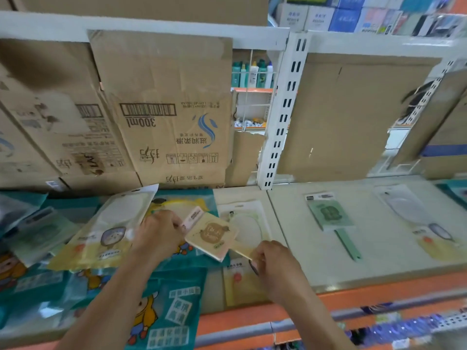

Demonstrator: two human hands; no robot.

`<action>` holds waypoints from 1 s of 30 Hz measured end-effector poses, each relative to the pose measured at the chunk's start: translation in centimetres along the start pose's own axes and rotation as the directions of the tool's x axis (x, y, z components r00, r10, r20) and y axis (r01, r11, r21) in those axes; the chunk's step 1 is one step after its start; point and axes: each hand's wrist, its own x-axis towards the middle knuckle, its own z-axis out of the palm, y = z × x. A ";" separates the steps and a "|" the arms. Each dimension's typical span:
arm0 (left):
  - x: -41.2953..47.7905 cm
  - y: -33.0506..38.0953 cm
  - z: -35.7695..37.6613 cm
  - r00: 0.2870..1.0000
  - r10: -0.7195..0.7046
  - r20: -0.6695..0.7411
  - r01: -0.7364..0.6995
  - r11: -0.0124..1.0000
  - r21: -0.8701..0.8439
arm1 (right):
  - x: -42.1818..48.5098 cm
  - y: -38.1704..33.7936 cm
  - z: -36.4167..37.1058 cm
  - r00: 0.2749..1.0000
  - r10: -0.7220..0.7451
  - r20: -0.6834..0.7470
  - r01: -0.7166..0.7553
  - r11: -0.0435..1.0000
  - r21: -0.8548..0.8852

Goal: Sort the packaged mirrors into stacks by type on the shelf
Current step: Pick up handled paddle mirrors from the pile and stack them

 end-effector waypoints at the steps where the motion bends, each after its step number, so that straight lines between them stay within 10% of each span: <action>1: 0.1 -0.1 0.0 1.000 0.009 -0.013 -0.009 0.999 -0.038 | -0.1 0.0 -0.1 1.000 -0.004 -0.007 0.004 1.000 0.013; 30: 6.9 19.5 9.1 0.957 0.257 0.131 -0.197 0.914 -0.354 | -1.8 14.8 -6.1 0.923 0.164 -0.349 -0.113 0.981 0.161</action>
